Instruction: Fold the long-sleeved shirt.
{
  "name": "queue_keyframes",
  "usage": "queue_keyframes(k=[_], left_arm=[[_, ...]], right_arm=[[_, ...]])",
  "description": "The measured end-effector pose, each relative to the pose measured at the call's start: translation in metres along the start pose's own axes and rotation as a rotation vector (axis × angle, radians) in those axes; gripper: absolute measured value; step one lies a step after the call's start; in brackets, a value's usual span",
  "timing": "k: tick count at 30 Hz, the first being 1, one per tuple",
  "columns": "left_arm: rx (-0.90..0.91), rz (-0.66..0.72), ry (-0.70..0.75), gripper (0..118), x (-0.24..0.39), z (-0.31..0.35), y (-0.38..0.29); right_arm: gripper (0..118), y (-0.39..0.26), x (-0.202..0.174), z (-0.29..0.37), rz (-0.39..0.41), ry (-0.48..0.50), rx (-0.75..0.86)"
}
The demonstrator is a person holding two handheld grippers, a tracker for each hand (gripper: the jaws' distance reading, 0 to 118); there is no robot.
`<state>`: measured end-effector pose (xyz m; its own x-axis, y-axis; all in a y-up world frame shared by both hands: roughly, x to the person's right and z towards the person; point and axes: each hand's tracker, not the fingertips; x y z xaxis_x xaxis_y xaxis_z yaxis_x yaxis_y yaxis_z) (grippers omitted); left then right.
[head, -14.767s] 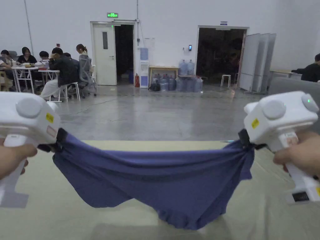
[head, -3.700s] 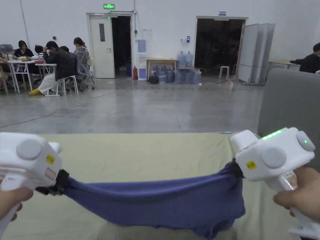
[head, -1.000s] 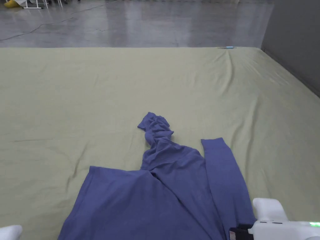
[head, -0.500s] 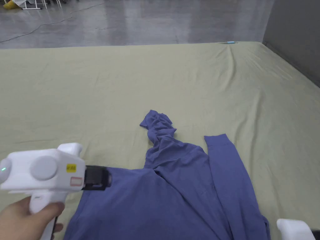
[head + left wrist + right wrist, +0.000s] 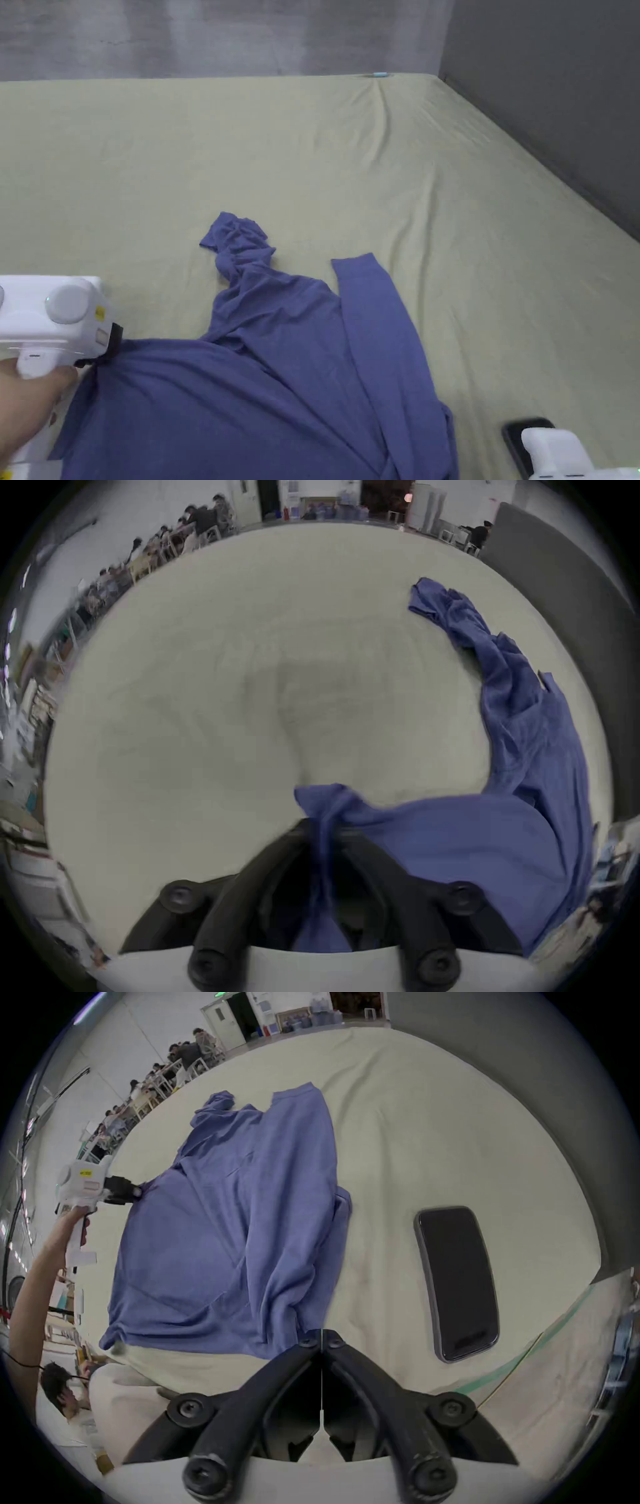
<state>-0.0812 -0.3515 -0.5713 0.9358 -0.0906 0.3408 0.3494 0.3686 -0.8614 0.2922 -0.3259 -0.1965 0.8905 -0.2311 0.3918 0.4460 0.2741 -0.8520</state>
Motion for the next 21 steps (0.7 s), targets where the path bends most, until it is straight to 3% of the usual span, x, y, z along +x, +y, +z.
queue_keyframes(k=[1, 2, 4, 7, 8, 9, 10, 11, 13, 16, 21], left_arm=[[-0.009, 0.020, -0.061, 0, -0.006, 0.007, 0.001], [0.001, 0.043, -0.078, 0, -0.012, 0.010, 0.001], [0.009, 0.124, -0.184, 0, -0.023, 0.026, 0.003], [0.048, 0.084, -0.171, 0, -0.028, 0.049, 0.004], [0.061, 0.068, -0.173, 0, -0.029, 0.056, 0.004], [0.061, 0.063, -0.173, 0, -0.030, 0.063, 0.005], [0.067, 0.058, -0.174, 0, -0.027, 0.069, 0.003], [0.078, 0.051, -0.162, 0, -0.029, 0.075, 0.004], [0.094, 0.051, -0.152, 0, -0.036, 0.088, 0.004], [0.128, 0.094, -0.163, 0, -0.056, 0.114, 0.002], [0.178, 0.242, -0.249, 0, -0.107, 0.166, 0.028]], right_arm=[[86, 0.002, 0.000, -0.002, -0.025, 0.024, 0.014], [114, 0.004, -0.001, -0.005, -0.050, 0.025, 0.034], [114, 0.008, -0.007, -0.012, -0.055, 0.027, 0.053], [114, 0.015, -0.023, -0.034, -0.038, 0.018, -0.025], [103, 0.015, -0.027, -0.044, -0.035, 0.011, -0.052], [71, 0.014, -0.030, -0.055, -0.037, 0.024, -0.073], [22, 0.013, -0.034, -0.062, -0.037, 0.038, -0.080], [4, 0.012, -0.039, -0.063, -0.026, 0.046, -0.075], [4, 0.008, -0.047, -0.057, 0.035, -0.019, -0.043], [4, 0.011, -0.047, -0.019, 0.079, 0.097, 0.022], [4, 0.073, -0.056, 0.088, 0.243, 0.050, 0.264]])
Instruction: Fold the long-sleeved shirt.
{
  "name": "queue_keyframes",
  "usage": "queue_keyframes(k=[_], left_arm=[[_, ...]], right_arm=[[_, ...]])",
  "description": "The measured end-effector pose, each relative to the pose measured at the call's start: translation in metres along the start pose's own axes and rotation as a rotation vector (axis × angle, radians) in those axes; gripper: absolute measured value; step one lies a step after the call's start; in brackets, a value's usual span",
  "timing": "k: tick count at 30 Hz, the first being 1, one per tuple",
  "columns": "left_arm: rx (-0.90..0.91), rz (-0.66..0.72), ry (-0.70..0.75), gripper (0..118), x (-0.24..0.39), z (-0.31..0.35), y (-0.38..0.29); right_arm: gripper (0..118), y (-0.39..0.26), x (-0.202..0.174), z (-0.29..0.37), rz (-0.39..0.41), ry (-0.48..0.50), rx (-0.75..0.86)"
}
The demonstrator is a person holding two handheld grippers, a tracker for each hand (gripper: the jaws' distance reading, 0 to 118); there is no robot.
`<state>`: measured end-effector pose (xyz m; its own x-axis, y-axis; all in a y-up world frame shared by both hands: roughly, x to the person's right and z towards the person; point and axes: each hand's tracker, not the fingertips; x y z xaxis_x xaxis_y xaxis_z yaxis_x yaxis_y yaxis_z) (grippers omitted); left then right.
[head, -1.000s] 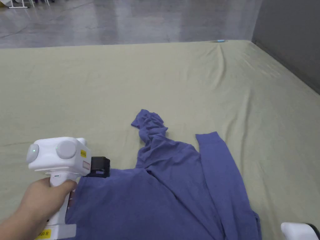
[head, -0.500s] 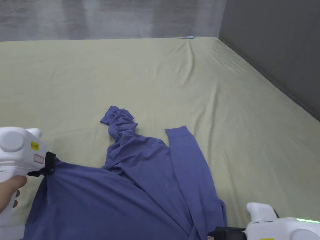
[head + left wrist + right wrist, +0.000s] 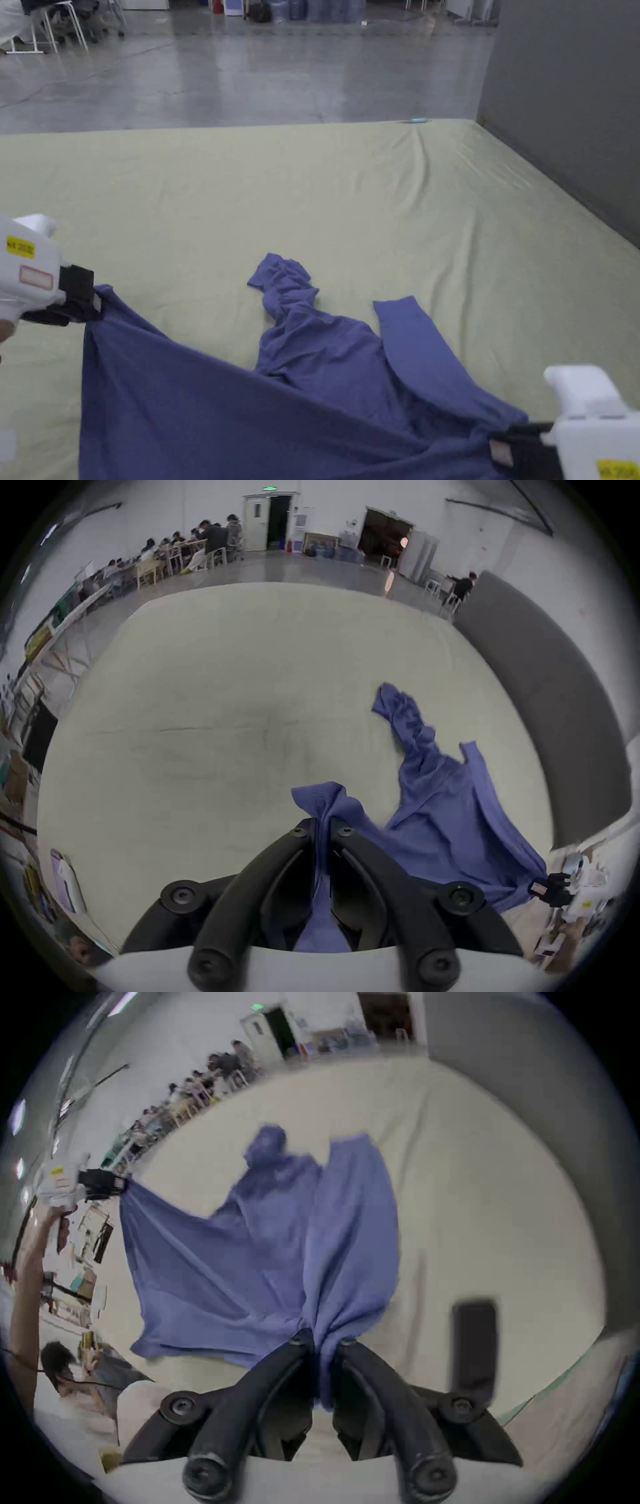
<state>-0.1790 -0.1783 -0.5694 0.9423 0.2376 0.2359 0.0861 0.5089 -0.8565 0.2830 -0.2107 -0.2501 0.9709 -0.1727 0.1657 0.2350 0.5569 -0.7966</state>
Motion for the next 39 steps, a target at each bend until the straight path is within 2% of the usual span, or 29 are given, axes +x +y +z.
queue_keyframes(k=[4, 7, 11, 15, 17, 19, 20, 22, 23, 26, 29, 32, 35, 37, 39], left_arm=[[0.115, 0.054, -0.038, 0, -0.008, 0.059, 0.058], [0.227, 0.098, -0.080, 0, -0.006, 0.103, 0.110], [0.364, 0.126, -0.107, 0, -0.005, 0.148, 0.196], [0.502, 0.049, -0.018, 0, 0.037, 0.190, 0.249], [0.544, 0.046, 0.057, 0, 0.055, 0.200, 0.273], [0.565, 0.095, 0.050, 0, 0.066, 0.210, 0.296], [0.582, 0.103, 0.030, 0, 0.070, 0.216, 0.306], [0.654, 0.098, 0.039, 0, 0.085, 0.230, 0.315], [0.657, 0.088, 0.041, 0, 0.090, 0.234, 0.321], [0.732, 0.078, 0.016, 0, 0.098, 0.245, 0.326], [0.727, 0.081, -0.006, 0, 0.095, 0.238, 0.325], [0.645, 0.086, -0.011, 0, 0.087, 0.206, 0.312], [0.481, 0.096, -0.009, 0, 0.071, 0.154, 0.283], [0.372, 0.048, 0.017, 0, 0.064, 0.116, 0.239], [0.289, 0.070, 0.005, 0, 0.048, 0.077, 0.194]], right_arm=[[4, 0.112, -0.006, 0.066, 0.145, -0.053, 0.194], [4, 0.200, -0.016, 0.103, 0.240, -0.143, 0.333], [4, 0.305, -0.036, 0.131, 0.290, -0.215, 0.446], [4, 0.389, -0.059, 0.152, 0.297, -0.267, 0.500], [4, 0.401, -0.086, 0.168, 0.303, -0.295, 0.528], [4, 0.425, -0.101, 0.181, 0.346, -0.347, 0.566], [4, 0.480, -0.087, 0.165, 0.342, -0.372, 0.582], [4, 0.504, -0.092, 0.176, 0.333, -0.423, 0.602], [4, 0.514, -0.094, 0.183, 0.296, -0.437, 0.611], [4, 0.521, -0.088, 0.201, 0.245, -0.407, 0.653], [4, 0.523, -0.072, 0.193, 0.244, -0.415, 0.630], [4, 0.499, -0.057, 0.159, 0.275, -0.386, 0.566], [4, 0.459, -0.038, 0.095, 0.307, -0.342, 0.437], [4, 0.386, -0.033, 0.054, 0.339, -0.342, 0.347], [4, 0.331, -0.019, 0.002, 0.382, -0.325, 0.254]])
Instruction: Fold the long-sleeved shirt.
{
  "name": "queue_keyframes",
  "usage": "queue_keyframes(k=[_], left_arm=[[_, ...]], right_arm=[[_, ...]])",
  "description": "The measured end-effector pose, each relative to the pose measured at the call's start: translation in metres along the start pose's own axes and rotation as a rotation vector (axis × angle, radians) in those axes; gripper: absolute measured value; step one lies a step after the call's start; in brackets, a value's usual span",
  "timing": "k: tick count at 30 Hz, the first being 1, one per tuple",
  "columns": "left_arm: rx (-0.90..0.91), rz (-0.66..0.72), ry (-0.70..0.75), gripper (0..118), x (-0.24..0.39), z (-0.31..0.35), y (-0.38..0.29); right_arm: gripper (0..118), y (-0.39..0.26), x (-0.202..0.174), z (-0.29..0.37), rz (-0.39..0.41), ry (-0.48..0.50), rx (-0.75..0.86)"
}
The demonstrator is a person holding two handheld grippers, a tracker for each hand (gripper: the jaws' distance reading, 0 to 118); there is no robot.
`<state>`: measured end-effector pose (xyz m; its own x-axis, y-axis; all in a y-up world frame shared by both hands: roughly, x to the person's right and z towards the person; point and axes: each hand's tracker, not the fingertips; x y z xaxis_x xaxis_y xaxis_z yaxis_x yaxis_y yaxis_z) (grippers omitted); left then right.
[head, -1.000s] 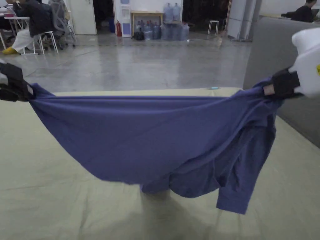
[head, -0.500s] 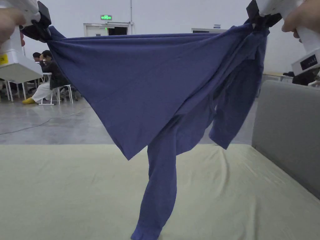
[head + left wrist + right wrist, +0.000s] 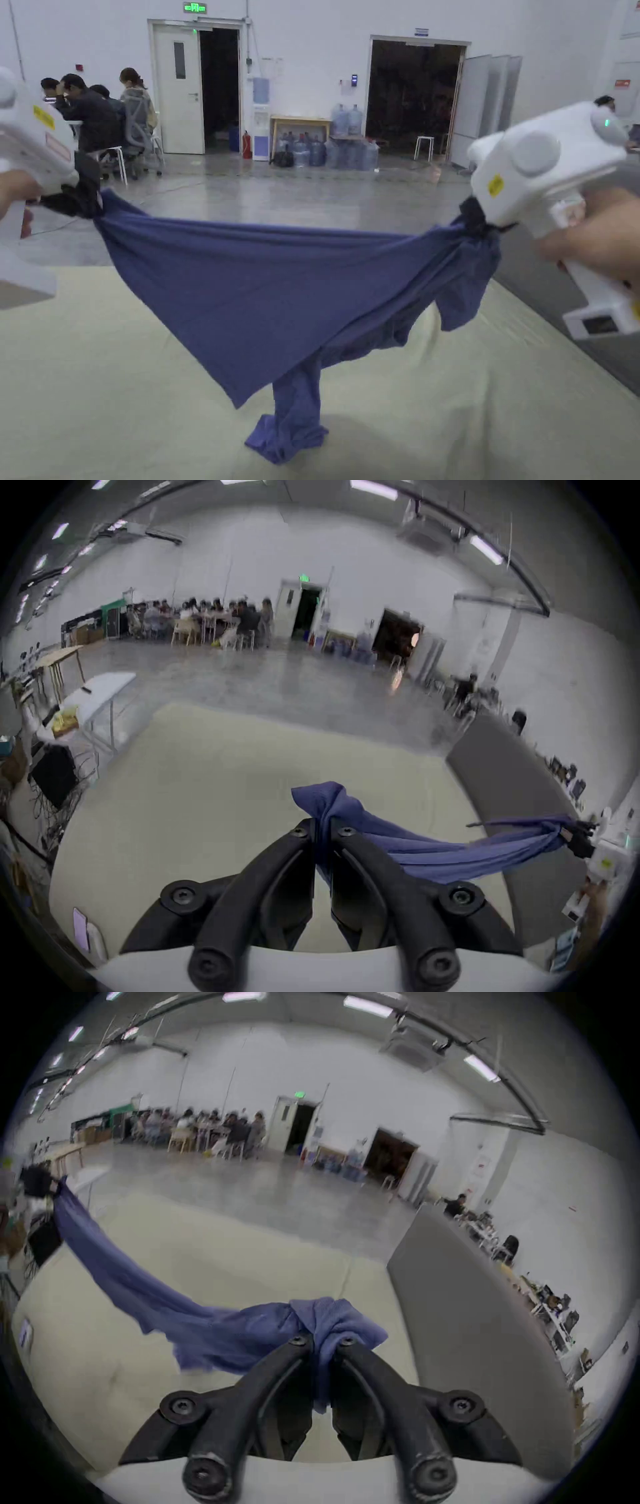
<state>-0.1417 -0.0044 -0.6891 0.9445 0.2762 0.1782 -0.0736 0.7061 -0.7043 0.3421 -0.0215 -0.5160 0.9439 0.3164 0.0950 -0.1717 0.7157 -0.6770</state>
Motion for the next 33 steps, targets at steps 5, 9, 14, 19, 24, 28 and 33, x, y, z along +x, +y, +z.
queue_keyframes(k=[5, 9, 14, 19, 24, 28, 33], left_arm=[[-0.272, 0.019, -0.028, 0, -0.051, -0.034, -0.139], [-0.356, -0.075, -0.017, 0, -0.081, -0.018, -0.240], [-0.426, 0.003, -0.025, 0, -0.111, 0.015, -0.336], [-0.464, 0.040, 0.006, 0, -0.138, 0.038, -0.410], [-0.489, 0.087, 0.003, 0, -0.153, 0.040, -0.457], [-0.501, 0.128, 0.020, 0, -0.169, 0.020, -0.480], [-0.443, 0.194, 0.023, 3, -0.179, 0.015, -0.486]], right_arm=[[4, -0.162, -0.046, -0.049, -0.013, 0.106, -0.144], [4, -0.273, -0.075, -0.028, -0.056, 0.175, -0.193], [4, -0.357, -0.114, 0.018, 0.026, 0.207, -0.242], [4, -0.400, -0.128, 0.039, 0.000, 0.244, -0.335], [4, -0.431, -0.145, 0.040, 0.017, 0.271, -0.437], [4, -0.445, -0.158, 0.018, -0.033, 0.258, -0.501], [8, -0.443, -0.154, 0.009, -0.088, 0.263, -0.529]])
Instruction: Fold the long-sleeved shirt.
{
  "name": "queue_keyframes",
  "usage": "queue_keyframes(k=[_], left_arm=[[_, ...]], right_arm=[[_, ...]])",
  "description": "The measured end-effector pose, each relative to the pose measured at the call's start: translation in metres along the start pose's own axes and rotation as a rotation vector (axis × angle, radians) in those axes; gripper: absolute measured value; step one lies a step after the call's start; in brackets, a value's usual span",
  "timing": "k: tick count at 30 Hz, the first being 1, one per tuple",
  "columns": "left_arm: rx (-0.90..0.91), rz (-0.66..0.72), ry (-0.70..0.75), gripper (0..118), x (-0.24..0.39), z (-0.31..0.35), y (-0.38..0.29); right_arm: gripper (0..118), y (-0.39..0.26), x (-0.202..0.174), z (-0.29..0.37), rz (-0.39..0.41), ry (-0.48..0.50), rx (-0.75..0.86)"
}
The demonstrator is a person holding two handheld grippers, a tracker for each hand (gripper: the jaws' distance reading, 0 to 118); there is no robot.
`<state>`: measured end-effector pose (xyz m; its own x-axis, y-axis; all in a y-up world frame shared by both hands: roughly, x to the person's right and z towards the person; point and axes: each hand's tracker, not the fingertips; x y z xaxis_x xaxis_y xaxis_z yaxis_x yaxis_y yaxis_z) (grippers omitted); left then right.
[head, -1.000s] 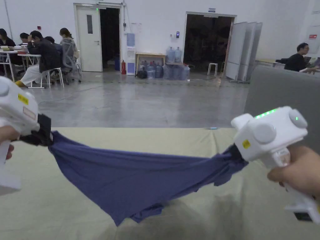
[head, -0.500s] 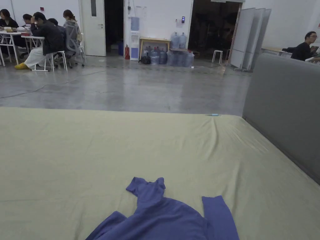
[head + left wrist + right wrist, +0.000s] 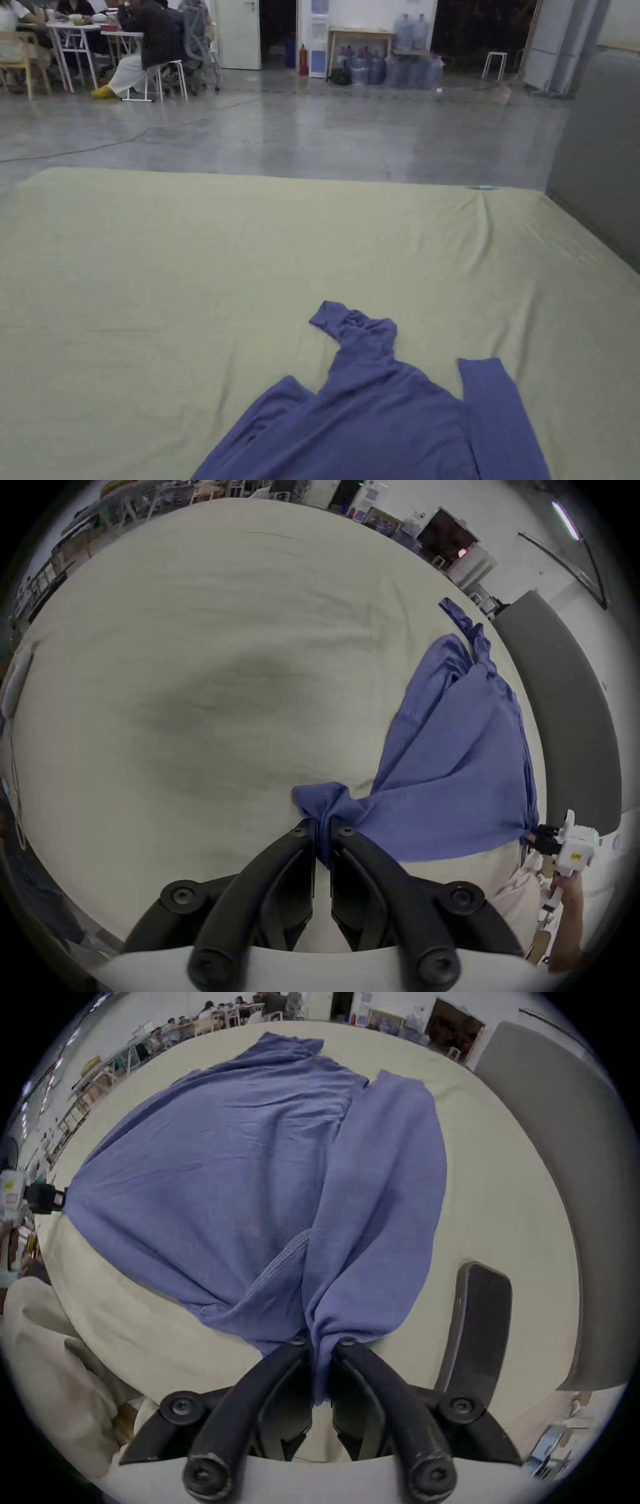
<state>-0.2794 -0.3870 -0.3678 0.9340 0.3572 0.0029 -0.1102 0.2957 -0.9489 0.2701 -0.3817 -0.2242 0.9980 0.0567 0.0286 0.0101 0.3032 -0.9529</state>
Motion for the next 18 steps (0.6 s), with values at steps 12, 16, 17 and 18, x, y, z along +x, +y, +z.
queue_keyframes(k=[12, 16, 17, 18], left_arm=[[0.217, -0.083, -0.009, 114, 0.029, 0.084, -0.042], [0.067, -0.090, 0.121, 41, 0.027, 0.061, -0.067], [0.042, -0.095, 0.159, 0, 0.028, 0.053, -0.071], [0.057, -0.118, 0.190, 0, 0.029, 0.048, -0.072]], right_arm=[[84, -0.002, 0.000, 0.111, -0.204, 0.080, 0.269], [33, -0.023, -0.031, 0.111, -0.226, 0.138, 0.236], [0, -0.027, -0.039, 0.109, -0.218, 0.141, 0.244], [0, -0.028, -0.046, 0.108, -0.209, 0.136, 0.234]])
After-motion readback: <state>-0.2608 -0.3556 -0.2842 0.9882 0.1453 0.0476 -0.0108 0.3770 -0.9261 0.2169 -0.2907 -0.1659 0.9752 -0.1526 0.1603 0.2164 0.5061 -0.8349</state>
